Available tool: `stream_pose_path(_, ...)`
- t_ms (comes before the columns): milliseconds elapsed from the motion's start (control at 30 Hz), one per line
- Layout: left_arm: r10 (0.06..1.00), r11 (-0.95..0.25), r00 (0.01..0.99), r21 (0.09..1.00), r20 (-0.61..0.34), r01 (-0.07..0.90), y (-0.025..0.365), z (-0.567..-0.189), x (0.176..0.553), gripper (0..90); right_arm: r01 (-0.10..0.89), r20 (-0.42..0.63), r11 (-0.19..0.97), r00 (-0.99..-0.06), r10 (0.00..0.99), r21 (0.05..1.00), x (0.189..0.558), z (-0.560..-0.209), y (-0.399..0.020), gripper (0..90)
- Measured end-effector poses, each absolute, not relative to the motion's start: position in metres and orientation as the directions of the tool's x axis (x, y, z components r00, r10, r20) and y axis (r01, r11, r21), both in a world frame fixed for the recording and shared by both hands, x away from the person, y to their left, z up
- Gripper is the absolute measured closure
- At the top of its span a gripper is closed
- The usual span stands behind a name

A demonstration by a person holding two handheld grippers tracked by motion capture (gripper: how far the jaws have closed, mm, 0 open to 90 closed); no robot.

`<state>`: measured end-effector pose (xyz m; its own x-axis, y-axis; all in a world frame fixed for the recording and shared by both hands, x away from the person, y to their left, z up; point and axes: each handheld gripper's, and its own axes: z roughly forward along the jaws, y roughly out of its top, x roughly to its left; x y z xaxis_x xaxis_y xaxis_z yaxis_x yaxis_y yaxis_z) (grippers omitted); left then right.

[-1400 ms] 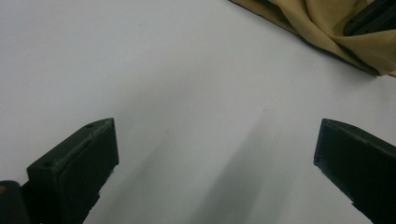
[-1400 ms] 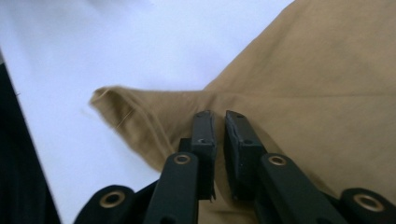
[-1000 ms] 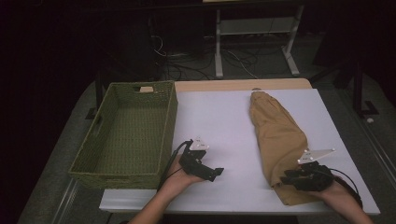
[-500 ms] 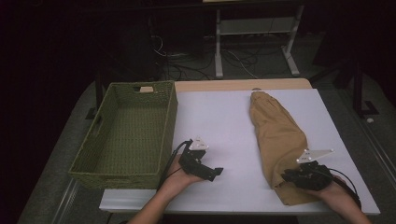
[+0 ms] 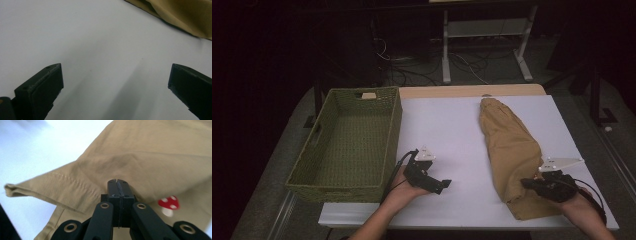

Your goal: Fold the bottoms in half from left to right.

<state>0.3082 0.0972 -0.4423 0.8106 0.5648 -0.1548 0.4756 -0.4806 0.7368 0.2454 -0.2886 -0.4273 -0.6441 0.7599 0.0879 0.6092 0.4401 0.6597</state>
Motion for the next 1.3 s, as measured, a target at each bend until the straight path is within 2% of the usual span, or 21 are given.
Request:
stream_pose_path(433, 0.560, -0.491, 0.815, 0.732, -0.149, 0.472, 0.094, -0.443, 0.308, 0.1, 0.644, 0.090, 0.403, -0.592, 0.801, 0.651, 0.217, -0.413, -0.328, 89.8)
stream_pose_path(667, 0.556, -0.497, 0.818, 0.729, -0.150, 0.471, 0.093, -0.444, 0.309, 0.1, 0.679, 0.102, 0.402, -0.574, 0.813, 0.614, 0.216, -0.429, -0.337, 89.3)
stream_pose_path(933, 0.554, -0.499, 0.819, 0.728, -0.149, 0.470, 0.093, -0.444, 0.309, 0.1, 0.656, 0.119, 0.350, -0.558, 0.821, 0.668, 0.221, -0.422, -0.341, 65.8)
stream_pose_path(1133, 0.554, -0.500, 0.820, 0.729, -0.146, 0.467, 0.093, -0.444, 0.309, 0.1, 0.641, 0.114, 0.348, -0.565, 0.817, 0.684, 0.229, -0.423, -0.334, 51.5)
stream_pose_path(1300, 0.550, -0.501, 0.822, 0.729, -0.148, 0.466, 0.093, -0.444, 0.309, 0.1, 0.629, 0.123, 0.335, -0.570, 0.813, 0.702, 0.241, -0.422, -0.325, 43.0)
